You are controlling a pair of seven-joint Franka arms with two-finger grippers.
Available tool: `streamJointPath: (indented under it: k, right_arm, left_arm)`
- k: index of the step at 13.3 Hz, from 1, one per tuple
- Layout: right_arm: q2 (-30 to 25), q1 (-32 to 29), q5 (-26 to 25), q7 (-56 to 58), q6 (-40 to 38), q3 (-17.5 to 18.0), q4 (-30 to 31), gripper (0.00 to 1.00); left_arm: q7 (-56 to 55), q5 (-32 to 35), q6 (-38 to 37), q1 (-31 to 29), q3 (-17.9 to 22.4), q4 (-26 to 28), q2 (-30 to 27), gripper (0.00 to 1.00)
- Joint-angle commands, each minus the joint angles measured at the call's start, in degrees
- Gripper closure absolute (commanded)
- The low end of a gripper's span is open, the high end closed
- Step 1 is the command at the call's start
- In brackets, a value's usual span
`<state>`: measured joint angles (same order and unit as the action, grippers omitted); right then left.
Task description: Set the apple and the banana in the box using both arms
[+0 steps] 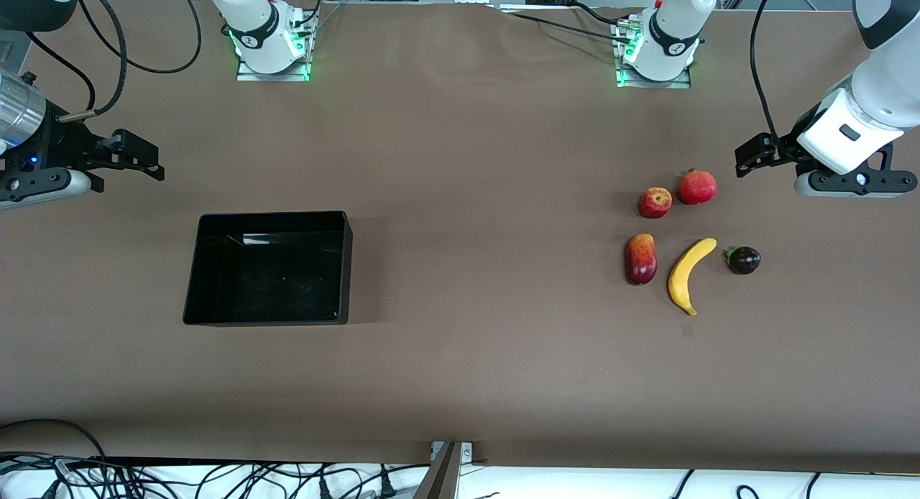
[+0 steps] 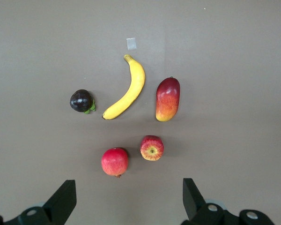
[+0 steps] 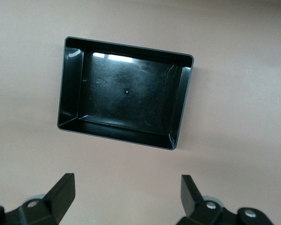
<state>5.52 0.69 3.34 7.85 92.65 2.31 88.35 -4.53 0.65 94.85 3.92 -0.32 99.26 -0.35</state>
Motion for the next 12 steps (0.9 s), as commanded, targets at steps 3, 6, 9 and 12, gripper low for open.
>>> streamJointPath:
  k: [3, 6, 9, 12]
  right_arm:
    - [-0.16, 0.45, -1.58, 0.85, -0.72, -0.03, -0.72, 0.00]
    - [0.28, 0.36, -2.28, 1.02, -0.19, -0.29, -0.63, 0.00]
    - [3.69, 0.10, -3.42, 1.29, 1.47, -0.82, 1.03, 0.00]
    - [6.08, -0.60, -5.27, 1.20, 10.77, -1.34, 7.43, 0.00]
  left_arm:
    - [0.14, 0.58, -1.08, 0.65, 0.41, -1.35, 0.44, 0.00]
    - [0.14, 0.58, -1.16, 0.65, 0.41, -1.35, 0.44, 0.00]
    - [0.14, 0.58, -1.16, 0.65, 0.41, -1.35, 0.35, 0.00]
    - [0.14, 0.58, -1.16, 0.65, 0.41, -1.35, 0.35, 0.00]
